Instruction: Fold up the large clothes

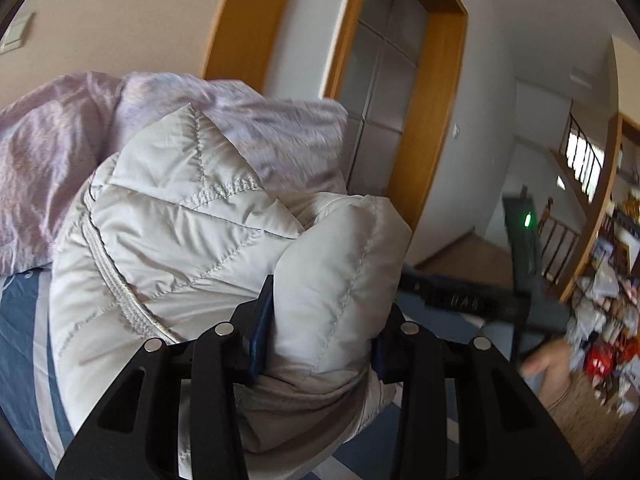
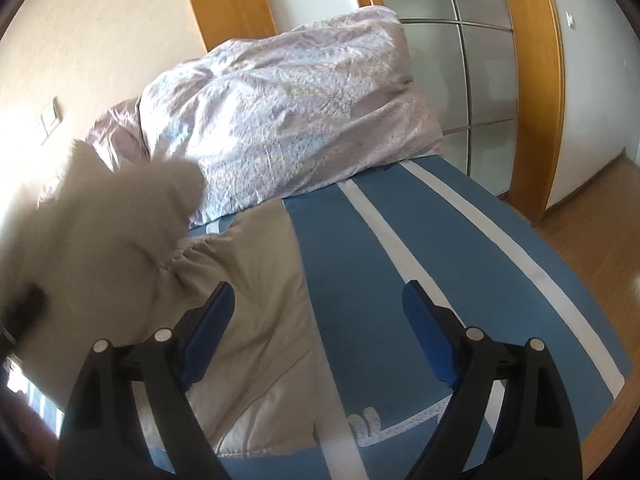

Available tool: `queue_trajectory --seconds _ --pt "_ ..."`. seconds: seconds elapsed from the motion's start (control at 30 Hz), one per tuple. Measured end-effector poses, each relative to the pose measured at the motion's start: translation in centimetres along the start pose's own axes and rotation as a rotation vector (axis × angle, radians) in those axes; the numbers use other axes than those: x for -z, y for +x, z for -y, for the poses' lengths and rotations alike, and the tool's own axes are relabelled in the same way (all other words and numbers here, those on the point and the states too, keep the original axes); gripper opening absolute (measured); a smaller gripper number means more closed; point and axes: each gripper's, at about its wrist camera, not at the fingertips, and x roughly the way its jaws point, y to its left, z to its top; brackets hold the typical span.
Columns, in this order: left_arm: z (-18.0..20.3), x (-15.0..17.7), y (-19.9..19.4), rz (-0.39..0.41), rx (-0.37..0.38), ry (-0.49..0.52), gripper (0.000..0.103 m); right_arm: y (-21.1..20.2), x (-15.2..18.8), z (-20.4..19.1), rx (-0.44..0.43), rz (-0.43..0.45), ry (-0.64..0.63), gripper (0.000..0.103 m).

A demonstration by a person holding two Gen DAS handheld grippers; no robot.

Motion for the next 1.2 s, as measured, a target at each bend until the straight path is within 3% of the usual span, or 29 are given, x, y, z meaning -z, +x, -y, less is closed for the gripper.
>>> queue_trajectory --seconds 0.23,0.47,0.6,0.77,1.03,1.1,1.2 --pt "3.4 1.8 3.6 -0.089 -0.024 0.139 0.046 -2.3 -3.6 -0.4 -0.193 0.015 -0.002 0.086" --pt "5.3 3.7 5.4 -0.130 -0.068 0.262 0.051 -1.5 -6.7 -4.6 -0.338 -0.077 -0.092 0.086" --pt "6.4 4.8 6.7 -0.151 -0.096 0.334 0.053 0.9 -7.5 -7.1 -0.355 -0.165 -0.149 0.086" --pt "7.2 5.8 8.1 -0.170 -0.119 0.408 0.056 4.9 -8.0 -7.5 -0.348 -0.277 -0.116 0.086" --pt "8.3 7.5 9.7 -0.180 -0.149 0.527 0.063 8.7 -8.0 -6.9 -0.367 -0.382 -0.083 0.084" --pt "8.4 7.7 9.8 -0.184 -0.145 0.534 0.063 9.0 -7.7 -7.0 -0.412 -0.401 -0.070 0.079" --pt "8.5 7.8 10.1 -0.191 -0.138 0.538 0.063 9.2 -7.2 -7.8 -0.408 -0.410 -0.111 0.079"
